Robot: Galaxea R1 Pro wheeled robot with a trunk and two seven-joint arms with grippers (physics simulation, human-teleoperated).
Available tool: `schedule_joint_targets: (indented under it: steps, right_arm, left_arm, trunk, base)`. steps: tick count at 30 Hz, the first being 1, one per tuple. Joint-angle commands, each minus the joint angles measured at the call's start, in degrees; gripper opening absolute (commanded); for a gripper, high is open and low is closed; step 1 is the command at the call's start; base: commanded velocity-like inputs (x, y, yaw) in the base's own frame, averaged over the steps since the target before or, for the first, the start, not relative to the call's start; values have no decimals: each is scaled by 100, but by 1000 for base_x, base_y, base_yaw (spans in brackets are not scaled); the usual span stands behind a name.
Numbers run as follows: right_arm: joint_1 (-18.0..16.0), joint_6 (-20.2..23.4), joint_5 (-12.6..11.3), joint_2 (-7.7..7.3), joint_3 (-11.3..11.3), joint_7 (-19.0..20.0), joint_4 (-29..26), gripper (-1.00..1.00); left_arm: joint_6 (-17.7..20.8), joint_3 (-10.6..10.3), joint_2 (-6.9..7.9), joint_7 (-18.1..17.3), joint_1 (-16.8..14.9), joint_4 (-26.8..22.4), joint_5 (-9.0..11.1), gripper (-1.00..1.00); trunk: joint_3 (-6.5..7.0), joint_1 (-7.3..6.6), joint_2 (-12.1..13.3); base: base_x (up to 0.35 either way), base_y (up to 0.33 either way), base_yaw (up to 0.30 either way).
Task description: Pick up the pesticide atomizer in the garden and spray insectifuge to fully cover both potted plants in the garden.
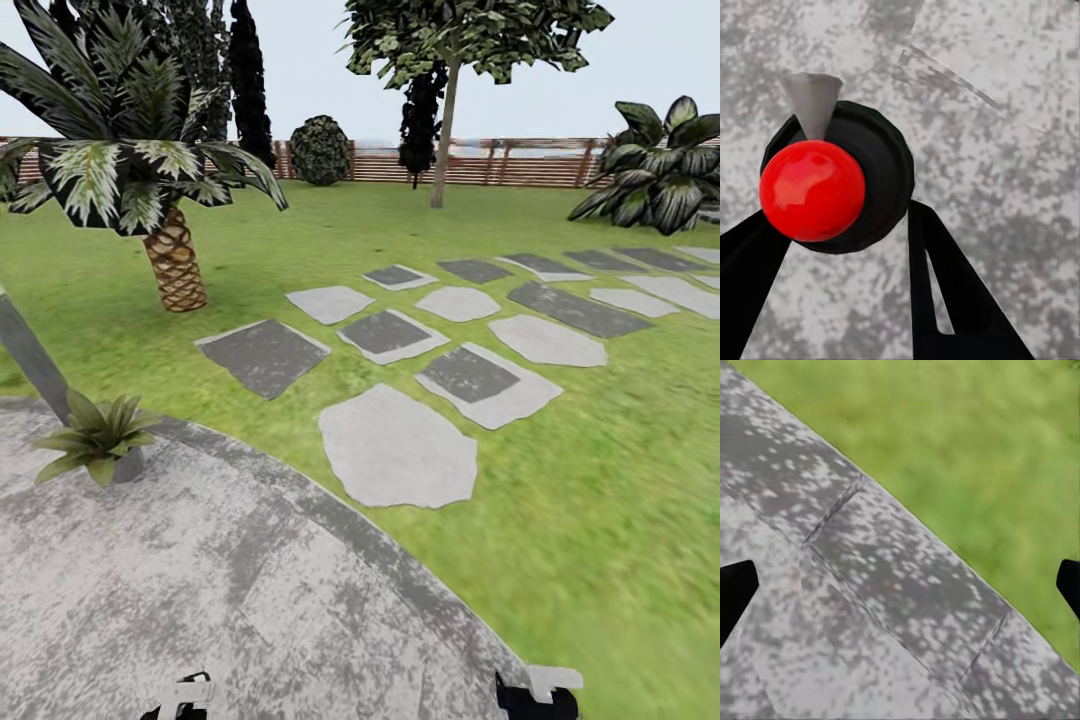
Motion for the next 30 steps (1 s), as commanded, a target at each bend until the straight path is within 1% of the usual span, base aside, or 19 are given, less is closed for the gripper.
schedule_joint_targets:
  steps: [1,21,24,30]
  right_arm:
    - [-1,-11,-39,0,51,-21,-2,100]
    - [-6,-11,-39,1,51,-21,0,100]
    - [-5,-11,-39,1,51,-21,0,100]
    - [-2,-11,-39,1,51,-23,0,100]
  left_arm:
    - [-19,46,-1,-8,-5,7,-32,-100]
    - [-28,46,1,-8,-5,15,-32,-100]
    - [-28,46,5,-8,-5,15,-32,-100]
    - [-28,46,7,-8,3,11,-32,-100]
  trunk:
    - [-5,2,-1]
    - [-5,2,-1]
    - [-5,2,-1]
    - [-5,2,-1]
  base:
    - [338,0,277]
    - [328,-9,277]
    - [176,0,277]
    - [27,0,277]
